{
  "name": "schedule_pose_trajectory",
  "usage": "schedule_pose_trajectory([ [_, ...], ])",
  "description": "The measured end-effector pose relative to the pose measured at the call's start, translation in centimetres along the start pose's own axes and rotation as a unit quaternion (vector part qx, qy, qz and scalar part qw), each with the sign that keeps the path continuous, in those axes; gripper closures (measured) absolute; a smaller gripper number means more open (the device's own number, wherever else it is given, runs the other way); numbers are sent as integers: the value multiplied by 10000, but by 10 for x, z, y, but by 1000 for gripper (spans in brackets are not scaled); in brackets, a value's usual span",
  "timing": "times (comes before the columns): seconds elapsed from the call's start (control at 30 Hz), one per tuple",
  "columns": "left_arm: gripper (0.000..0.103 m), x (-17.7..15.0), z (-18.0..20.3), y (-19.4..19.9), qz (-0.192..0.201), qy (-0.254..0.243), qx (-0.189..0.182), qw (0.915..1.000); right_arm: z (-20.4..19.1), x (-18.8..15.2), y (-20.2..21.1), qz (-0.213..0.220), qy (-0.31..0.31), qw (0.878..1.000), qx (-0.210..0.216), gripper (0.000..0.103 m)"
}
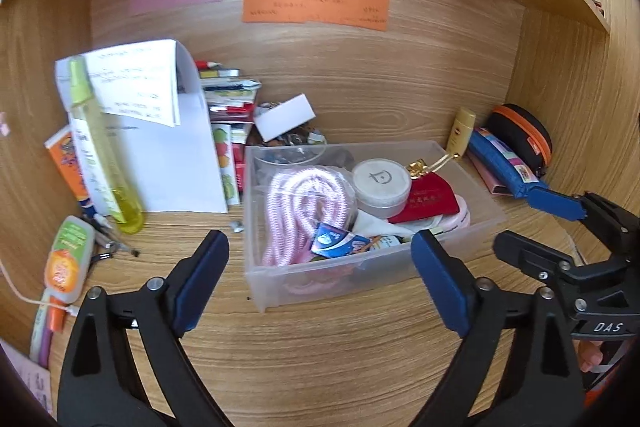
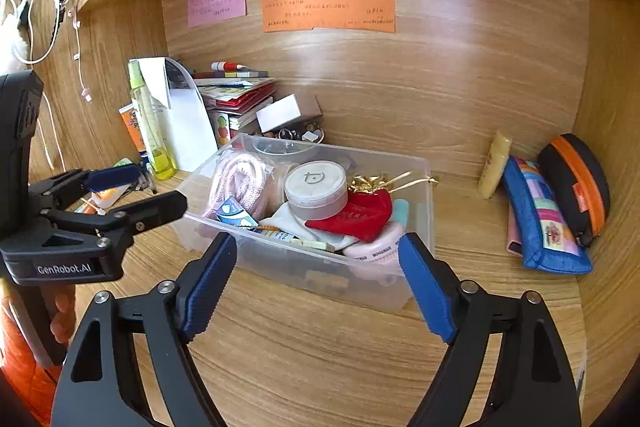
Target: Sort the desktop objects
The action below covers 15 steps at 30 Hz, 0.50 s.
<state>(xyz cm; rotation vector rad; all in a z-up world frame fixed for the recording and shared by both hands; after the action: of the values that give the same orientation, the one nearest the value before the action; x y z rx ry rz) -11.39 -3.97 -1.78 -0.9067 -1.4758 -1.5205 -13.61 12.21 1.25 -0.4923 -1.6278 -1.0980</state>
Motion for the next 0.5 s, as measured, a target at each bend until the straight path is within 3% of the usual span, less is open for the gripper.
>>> schedule_pose_trajectory([
  [0.23,9,-7,6,11,-27,-165,241,9996,-1,-6,12,21,68,10000,6,15],
  [0.5,9,-18,22,17,-69,-315,212,9993,7,-15,21,-26,-63,10000,-8,15],
])
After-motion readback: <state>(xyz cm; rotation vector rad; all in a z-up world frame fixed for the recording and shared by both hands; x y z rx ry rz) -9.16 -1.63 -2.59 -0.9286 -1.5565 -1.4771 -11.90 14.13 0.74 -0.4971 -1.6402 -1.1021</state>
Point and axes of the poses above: each gripper's, at about its wrist camera, not at the fingertips, and y roughly against the way its jaws point, z to its right, x to its top, the point moved 3 cm from there along -y, roughly the way its jaws point, and after that the axes turned 10 degrees about z, right-handed, at the moved point
